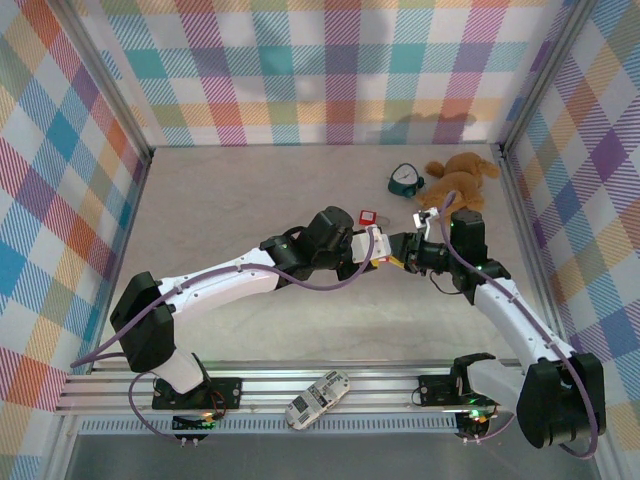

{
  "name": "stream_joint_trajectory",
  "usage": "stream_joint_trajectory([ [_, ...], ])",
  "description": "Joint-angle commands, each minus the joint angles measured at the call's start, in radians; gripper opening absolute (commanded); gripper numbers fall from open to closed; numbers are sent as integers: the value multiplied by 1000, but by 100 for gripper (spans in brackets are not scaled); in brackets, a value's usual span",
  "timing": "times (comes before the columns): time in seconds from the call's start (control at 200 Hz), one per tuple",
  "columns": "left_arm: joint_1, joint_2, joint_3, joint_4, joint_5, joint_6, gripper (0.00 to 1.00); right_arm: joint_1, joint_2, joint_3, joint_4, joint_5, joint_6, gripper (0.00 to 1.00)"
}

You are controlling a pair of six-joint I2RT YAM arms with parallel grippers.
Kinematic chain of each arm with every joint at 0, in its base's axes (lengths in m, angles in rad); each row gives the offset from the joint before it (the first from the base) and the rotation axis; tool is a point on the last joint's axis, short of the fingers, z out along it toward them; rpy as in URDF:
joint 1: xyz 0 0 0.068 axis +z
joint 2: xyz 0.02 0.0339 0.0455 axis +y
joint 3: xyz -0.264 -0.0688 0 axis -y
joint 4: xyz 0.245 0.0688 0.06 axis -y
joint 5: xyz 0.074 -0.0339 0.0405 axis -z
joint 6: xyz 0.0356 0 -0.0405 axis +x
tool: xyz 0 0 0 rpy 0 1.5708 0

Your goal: Unlock with the key

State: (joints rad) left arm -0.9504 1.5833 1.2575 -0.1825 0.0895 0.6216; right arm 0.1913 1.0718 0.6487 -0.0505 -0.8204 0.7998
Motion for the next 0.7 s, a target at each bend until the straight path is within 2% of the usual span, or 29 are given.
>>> stream_joint_trajectory([
  [0.0,12,16,3,-16,19,-6,41,6,-24,9,12,-17,-13,31],
  [0.16,13,23,4,-23,27,-6,40,8,-24,9,15,-21,-10,31],
  [0.325,17,24,8,-19,31,-6,21,10,-27,6,15,-20,-10,30],
  [0.42,16,20,4,-8,29,-9,19,11,-23,4,14,-19,-14,30],
  [0.565,16,16,-5,0,24,-9,7,14,-14,0,24,-18,-11,31],
  [0.605,15,16,-6,1,19,-9,5,15,-15,5,13,-15,-13,36],
  [0.67,16,16,-14,19,-13,-9,4,15,-19,25,-38,22,-30,56],
  [0.695,16,15,-20,31,-33,-9,3,14,-23,31,-51,37,-33,59],
])
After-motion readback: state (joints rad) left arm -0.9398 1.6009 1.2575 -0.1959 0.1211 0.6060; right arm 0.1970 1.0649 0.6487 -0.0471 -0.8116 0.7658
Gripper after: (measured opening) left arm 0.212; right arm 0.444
